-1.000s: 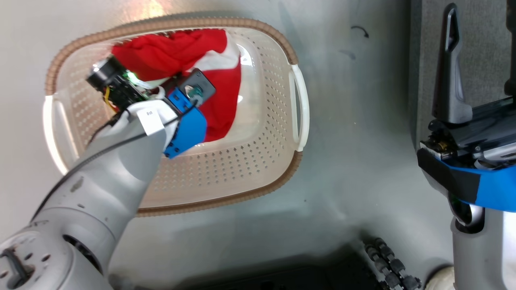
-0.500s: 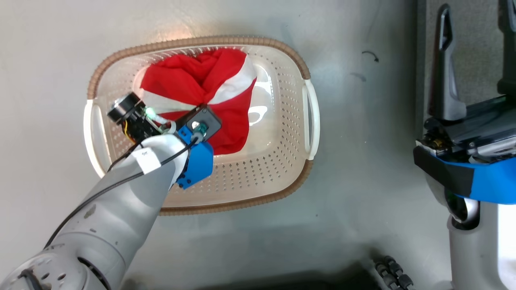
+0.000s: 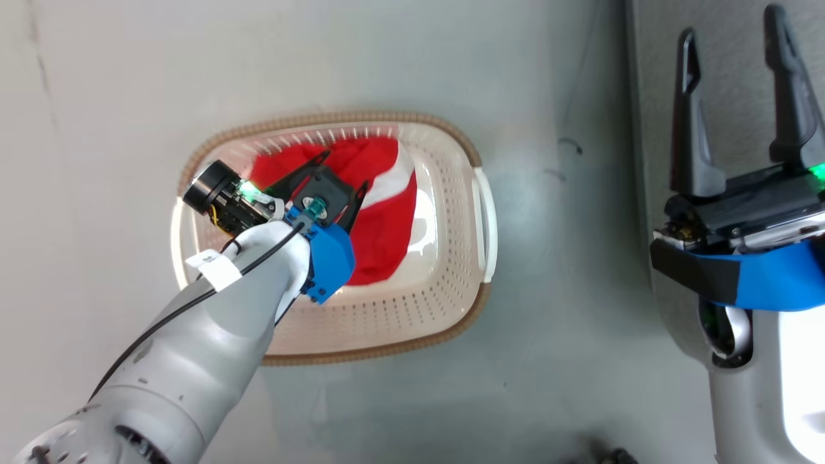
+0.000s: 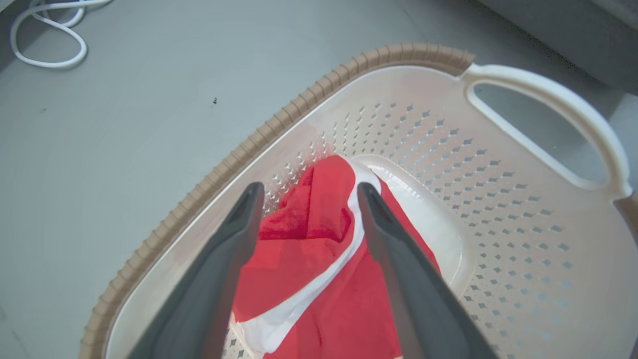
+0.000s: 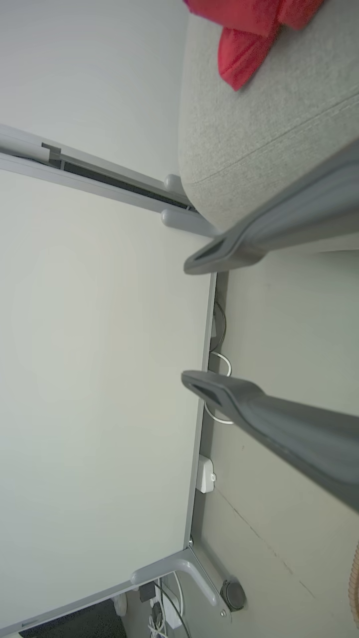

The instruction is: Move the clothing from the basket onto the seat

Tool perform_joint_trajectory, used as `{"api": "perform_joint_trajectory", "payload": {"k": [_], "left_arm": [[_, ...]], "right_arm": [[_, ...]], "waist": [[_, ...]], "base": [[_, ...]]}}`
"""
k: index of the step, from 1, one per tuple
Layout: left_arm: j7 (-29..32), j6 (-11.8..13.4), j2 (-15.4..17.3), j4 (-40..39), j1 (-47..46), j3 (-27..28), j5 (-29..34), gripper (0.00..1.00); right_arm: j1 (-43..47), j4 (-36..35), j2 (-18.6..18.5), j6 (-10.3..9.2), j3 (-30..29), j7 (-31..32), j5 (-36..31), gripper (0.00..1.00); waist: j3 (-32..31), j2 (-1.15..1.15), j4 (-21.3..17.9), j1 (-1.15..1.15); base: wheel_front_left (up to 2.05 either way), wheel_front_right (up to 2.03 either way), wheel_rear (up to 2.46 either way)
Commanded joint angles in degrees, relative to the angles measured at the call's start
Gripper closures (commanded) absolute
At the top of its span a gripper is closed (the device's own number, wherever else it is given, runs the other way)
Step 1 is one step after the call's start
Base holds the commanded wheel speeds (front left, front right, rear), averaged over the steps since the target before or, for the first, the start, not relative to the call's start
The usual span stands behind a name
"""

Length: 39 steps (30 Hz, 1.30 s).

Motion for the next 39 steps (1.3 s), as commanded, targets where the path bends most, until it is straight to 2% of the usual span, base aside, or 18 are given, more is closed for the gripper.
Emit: {"api": "perform_joint_trajectory", "payload": {"k": [1,11,20,29,39], "left_arm": [[-0.2,0.4,0.6,-0.9,0.8,0.8,-0.5,0.0],[-0.3,4.5,5.6,-18.8,10.7,15.1,0.0,0.0],[-0.3,7.1,6.9,-31.9,22.6,32.2,4.6,0.0],[-0.2,6.7,5.4,-43.7,35.7,48.9,10.5,0.0],[-0.2,3.6,1.8,-53.1,46.8,60.6,15.9,0.0]], "right_arm": [[0.7,0.4,0.0,0.03,-0.2,-0.2,0.4,0.0],[4.7,5.2,-0.1,0.03,-1.2,-0.2,0.7,0.0],[9.2,7.8,-1.1,0.03,-2.5,-0.2,1.6,0.0],[13.4,10.4,-1.4,0.03,-3.3,-0.2,2.5,0.0],[18.6,11.5,-1.2,0.03,-4.8,-0.2,2.9,0.0]], "waist": [[-2.6,0.0,0.3,0.0],[-13.9,0.0,1.4,0.0],[-22.8,0.0,2.9,0.0],[-30.8,0.0,3.4,0.0],[-37.1,0.0,4.3,0.0]], "base": [[0.0,0.0,0.0],[0.0,0.0,0.0],[0.0,0.0,0.0],[0.0,0.0,0.0],[0.0,0.0,0.0]]}}
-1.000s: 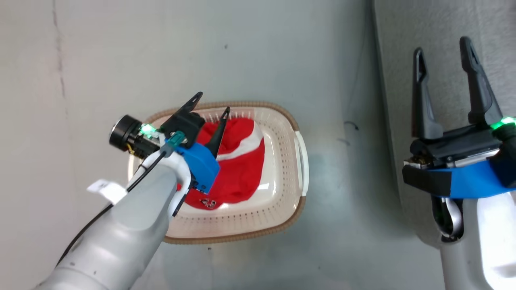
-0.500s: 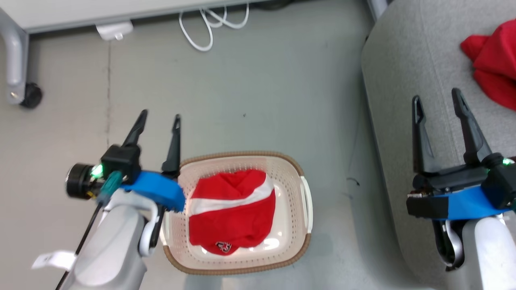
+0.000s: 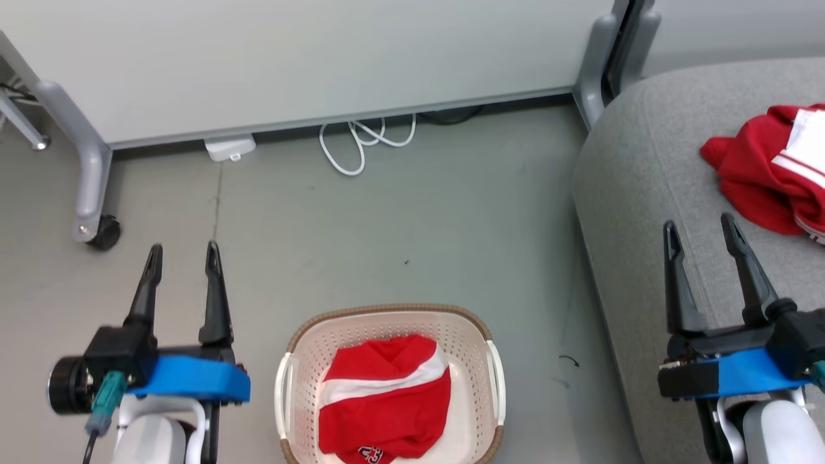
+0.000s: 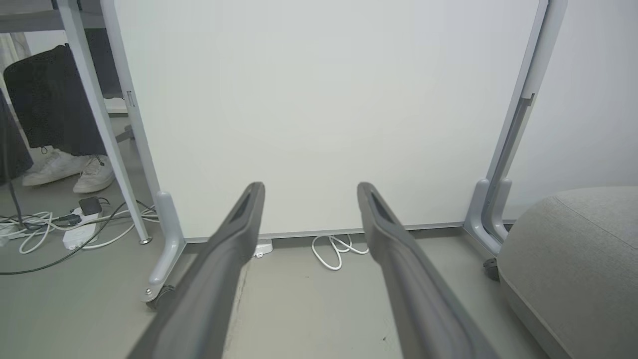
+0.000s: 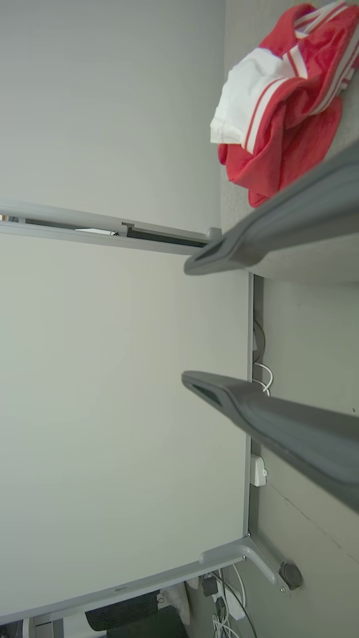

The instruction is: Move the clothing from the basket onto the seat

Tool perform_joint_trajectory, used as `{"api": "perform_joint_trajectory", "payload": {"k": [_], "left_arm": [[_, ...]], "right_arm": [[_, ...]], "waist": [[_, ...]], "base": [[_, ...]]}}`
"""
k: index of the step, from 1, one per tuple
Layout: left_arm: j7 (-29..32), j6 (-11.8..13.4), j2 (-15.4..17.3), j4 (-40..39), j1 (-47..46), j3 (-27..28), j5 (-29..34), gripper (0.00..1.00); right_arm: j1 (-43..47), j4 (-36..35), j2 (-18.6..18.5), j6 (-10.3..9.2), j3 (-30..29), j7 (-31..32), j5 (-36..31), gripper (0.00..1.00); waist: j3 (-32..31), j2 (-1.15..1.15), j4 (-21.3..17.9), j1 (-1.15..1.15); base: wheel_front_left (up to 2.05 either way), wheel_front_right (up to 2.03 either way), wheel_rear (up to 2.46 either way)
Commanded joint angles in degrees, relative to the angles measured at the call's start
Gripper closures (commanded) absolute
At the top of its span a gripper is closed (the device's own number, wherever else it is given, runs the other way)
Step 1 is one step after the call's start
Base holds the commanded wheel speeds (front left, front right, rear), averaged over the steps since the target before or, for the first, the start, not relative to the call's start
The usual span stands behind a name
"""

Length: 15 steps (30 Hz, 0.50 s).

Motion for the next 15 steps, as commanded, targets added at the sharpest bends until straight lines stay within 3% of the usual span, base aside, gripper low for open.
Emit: {"api": "perform_joint_trajectory", "payload": {"k": [1,15], "left_arm": [[-0.1,-0.5,-0.4,-0.8,1.3,0.8,0.7,0.0],[-0.1,-3.6,-3.7,-4.5,8.4,6.9,4.4,0.0]], "right_arm": [[1.2,0.0,0.0,0.03,-0.2,-0.2,0.2,0.0],[5.8,0.1,1.0,0.03,-1.6,-0.2,0.4,0.0]], "waist": [[-1.2,-0.01,0.4,0.01],[-4.0,-0.01,1.5,0.01]], "base": [[0.0,0.0,0.0],[0.0,0.0,0.0]]}}
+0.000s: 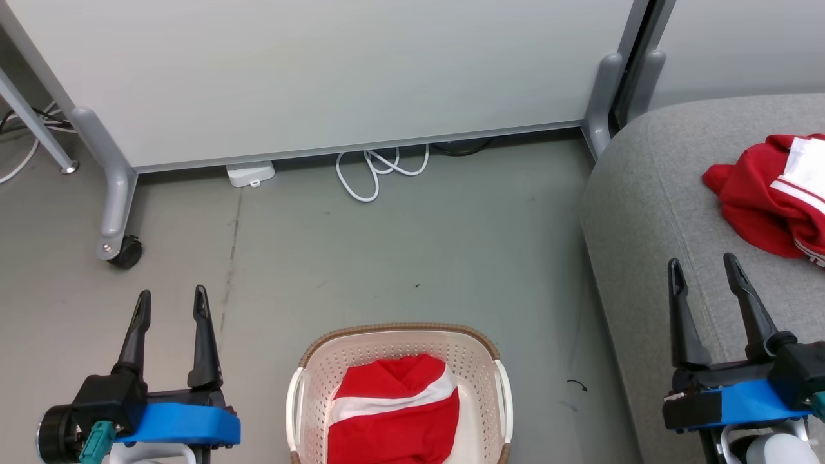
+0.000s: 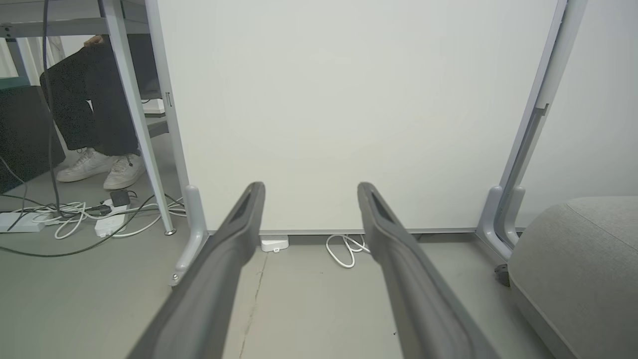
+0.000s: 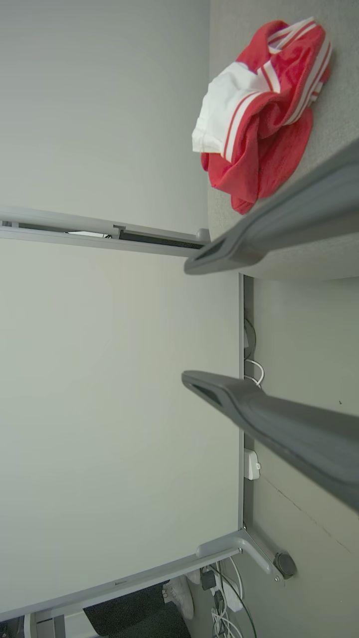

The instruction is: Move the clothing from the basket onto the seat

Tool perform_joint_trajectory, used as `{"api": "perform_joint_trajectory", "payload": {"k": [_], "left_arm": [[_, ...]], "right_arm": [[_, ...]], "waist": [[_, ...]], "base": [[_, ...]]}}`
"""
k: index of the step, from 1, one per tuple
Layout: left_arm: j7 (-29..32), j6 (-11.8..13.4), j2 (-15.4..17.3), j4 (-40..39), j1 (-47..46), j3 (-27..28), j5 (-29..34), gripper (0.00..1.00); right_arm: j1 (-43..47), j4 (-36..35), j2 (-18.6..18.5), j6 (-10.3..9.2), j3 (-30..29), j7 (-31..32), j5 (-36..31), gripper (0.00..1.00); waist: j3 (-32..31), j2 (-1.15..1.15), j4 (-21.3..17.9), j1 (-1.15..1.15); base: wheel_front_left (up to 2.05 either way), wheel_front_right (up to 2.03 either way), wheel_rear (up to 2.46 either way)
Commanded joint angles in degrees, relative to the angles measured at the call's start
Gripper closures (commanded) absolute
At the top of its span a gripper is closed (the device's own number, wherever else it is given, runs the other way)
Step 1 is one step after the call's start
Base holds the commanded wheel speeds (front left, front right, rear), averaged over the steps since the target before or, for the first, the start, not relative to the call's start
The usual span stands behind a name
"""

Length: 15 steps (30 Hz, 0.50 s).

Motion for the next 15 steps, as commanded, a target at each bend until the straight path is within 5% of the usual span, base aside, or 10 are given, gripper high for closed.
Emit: {"api": "perform_joint_trajectory", "payload": {"k": [1,15], "left_arm": [[-0.1,-0.2,-0.3,-0.3,0.4,0.4,0.6,0.0],[-0.1,-1.6,-1.4,-0.6,-0.1,2.0,2.0,0.0]], "right_arm": [[0.9,0.1,0.2,0.02,-0.2,-0.2,0.3,0.0],[0.4,0.0,0.4,0.02,0.6,-0.2,0.7,0.0]], "waist": [[-0.1,0.0,0.1,0.01],[0.8,0.0,-0.4,0.01]], "base": [[0.0,0.0,0.0],[0.0,0.0,0.0]]}}
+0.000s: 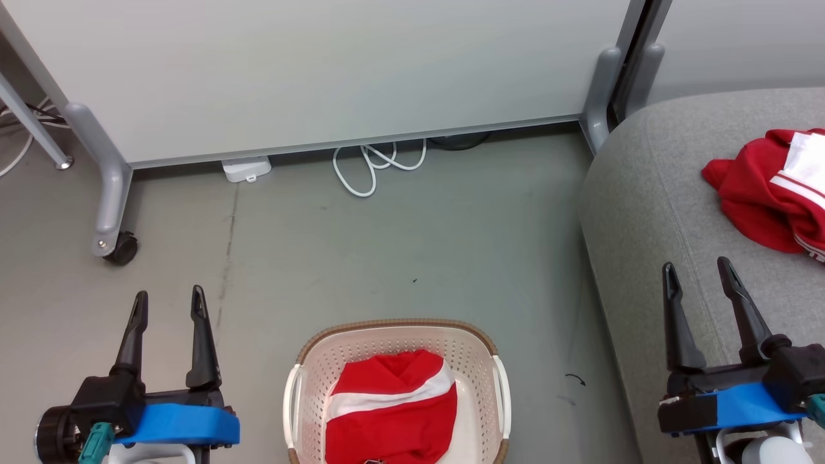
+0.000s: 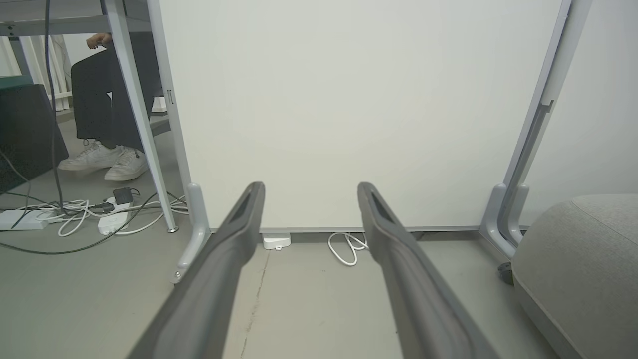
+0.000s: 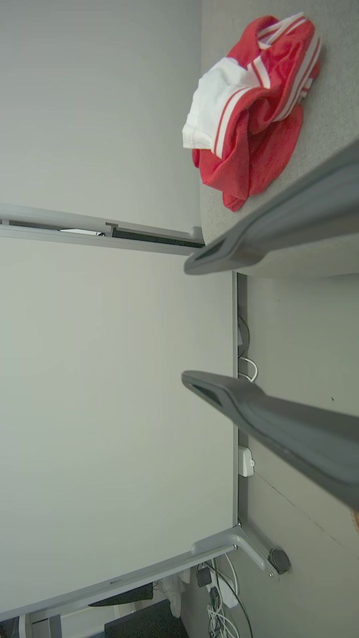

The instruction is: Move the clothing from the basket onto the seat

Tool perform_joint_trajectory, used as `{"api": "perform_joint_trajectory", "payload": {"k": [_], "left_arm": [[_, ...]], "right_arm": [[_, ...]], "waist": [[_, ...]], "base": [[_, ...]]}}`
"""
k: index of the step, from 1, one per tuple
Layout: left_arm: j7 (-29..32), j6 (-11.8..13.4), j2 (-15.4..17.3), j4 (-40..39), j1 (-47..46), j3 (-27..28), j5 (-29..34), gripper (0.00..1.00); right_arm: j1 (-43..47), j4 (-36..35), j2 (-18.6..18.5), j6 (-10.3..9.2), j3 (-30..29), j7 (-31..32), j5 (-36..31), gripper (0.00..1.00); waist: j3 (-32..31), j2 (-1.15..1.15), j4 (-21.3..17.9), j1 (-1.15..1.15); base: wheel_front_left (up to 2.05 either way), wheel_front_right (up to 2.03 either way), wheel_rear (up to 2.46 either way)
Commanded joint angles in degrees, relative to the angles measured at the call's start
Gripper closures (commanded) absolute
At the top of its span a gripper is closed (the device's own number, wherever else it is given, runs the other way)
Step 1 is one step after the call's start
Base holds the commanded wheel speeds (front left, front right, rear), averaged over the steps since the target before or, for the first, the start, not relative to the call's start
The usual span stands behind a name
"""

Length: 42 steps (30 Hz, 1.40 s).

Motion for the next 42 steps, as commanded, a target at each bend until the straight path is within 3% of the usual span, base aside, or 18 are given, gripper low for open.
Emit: {"api": "perform_joint_trajectory", "payload": {"k": [1,12,20,28,42], "left_arm": [[-0.1,-0.3,0.0,0.2,-1.0,-0.2,0.4,0.0],[-0.1,-1.7,2.1,9.8,-10.5,-9.2,2.2,0.0],[-0.1,-1.6,6.7,22.0,-21.7,-23.6,0.4,0.0],[-0.1,-1.6,9.2,32.6,-31.2,-37.3,-1.7,0.0],[-0.1,-1.6,9.4,50.6,-43.8,-54.5,-4.1,0.0]], "right_arm": [[-0.3,-0.2,0.1,0.03,0.1,-0.2,0.4,0.0],[-4.2,-1.2,0.1,0.03,1.4,-0.2,0.1,0.0],[-9.1,-2.3,0.1,0.03,3.8,-0.2,-0.6,0.0],[-13.3,-3.0,0.1,0.03,5.1,-0.2,-0.7,0.0],[-19.8,-5.2,0.1,0.03,8.2,-0.2,-0.9,0.0]], "waist": [[0.5,-0.01,-0.2,0.0],[5.9,-0.01,-2.0,0.0],[13.5,-0.01,-4.7,0.0],[20.1,-0.01,-7.1,0.0],[32.3,-0.01,-11.0,0.0]], "base": [[0.0,0.0,0.0],[0.0,0.0,0.0],[0.0,0.0,0.0],[0.0,0.0,0.0],[0.0,0.0,0.0]]}}
